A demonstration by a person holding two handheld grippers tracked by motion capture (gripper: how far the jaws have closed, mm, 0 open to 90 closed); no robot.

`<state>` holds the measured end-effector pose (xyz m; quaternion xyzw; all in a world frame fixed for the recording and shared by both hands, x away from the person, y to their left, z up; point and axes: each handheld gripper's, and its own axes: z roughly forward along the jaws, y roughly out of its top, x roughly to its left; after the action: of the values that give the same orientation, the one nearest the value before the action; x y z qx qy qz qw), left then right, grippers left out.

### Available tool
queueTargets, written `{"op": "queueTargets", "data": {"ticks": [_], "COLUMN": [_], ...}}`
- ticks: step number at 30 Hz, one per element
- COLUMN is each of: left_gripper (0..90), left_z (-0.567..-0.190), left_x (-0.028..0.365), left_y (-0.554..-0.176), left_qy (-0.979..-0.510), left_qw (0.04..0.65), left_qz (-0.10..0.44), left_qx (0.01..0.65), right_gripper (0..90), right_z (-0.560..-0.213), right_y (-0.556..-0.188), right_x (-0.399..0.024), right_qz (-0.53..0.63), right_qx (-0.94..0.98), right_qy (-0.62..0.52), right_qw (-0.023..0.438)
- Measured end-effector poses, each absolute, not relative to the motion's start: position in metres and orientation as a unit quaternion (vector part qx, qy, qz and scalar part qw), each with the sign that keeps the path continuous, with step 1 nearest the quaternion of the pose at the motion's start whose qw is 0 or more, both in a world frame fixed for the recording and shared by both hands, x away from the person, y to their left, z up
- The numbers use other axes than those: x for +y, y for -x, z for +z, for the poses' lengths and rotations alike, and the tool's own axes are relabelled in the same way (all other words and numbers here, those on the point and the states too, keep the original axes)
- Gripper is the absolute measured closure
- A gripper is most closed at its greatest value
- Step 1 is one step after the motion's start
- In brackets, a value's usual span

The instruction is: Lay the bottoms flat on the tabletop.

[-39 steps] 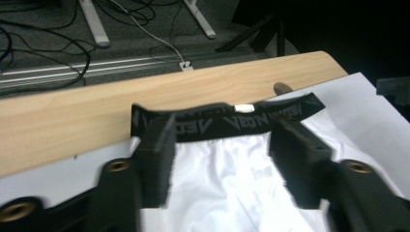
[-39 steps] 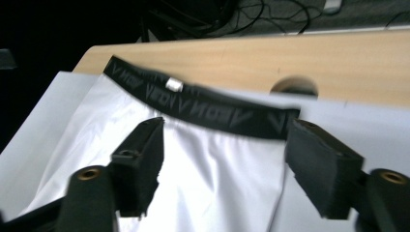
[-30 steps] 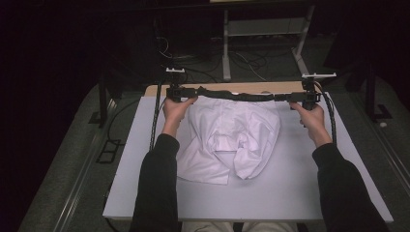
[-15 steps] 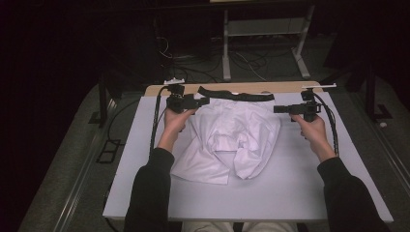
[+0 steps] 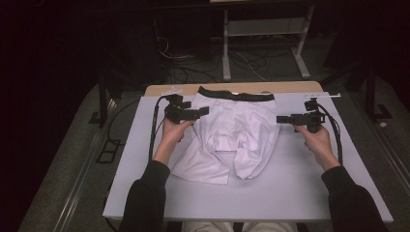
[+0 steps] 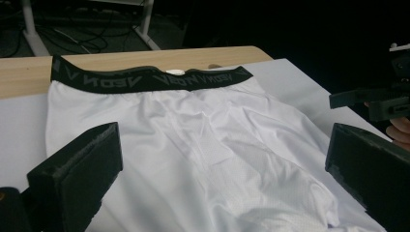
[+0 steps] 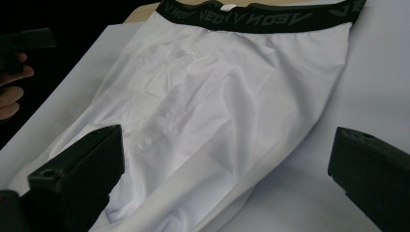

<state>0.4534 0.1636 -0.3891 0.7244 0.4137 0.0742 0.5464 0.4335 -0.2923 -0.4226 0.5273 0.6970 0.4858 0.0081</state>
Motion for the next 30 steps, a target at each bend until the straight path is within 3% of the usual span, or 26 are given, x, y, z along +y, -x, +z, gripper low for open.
{"op": "queueTargets", "data": {"ticks": [30], "left_gripper": [0.0], "left_z": [-0.41], "left_x": [0.158], "left_y": [-0.393], "left_qy": [-0.743], "left_qw": [0.55], "left_qz": [0.059], "left_qx": [0.377], "right_gripper": [0.0], "right_z": [-0.428], "right_y": [-0.371], "right_x": [-0.28], "right_qz": [0.466], "right_qx": [0.709], "right_qy": [-0.529], "right_qw": [0.007]}}
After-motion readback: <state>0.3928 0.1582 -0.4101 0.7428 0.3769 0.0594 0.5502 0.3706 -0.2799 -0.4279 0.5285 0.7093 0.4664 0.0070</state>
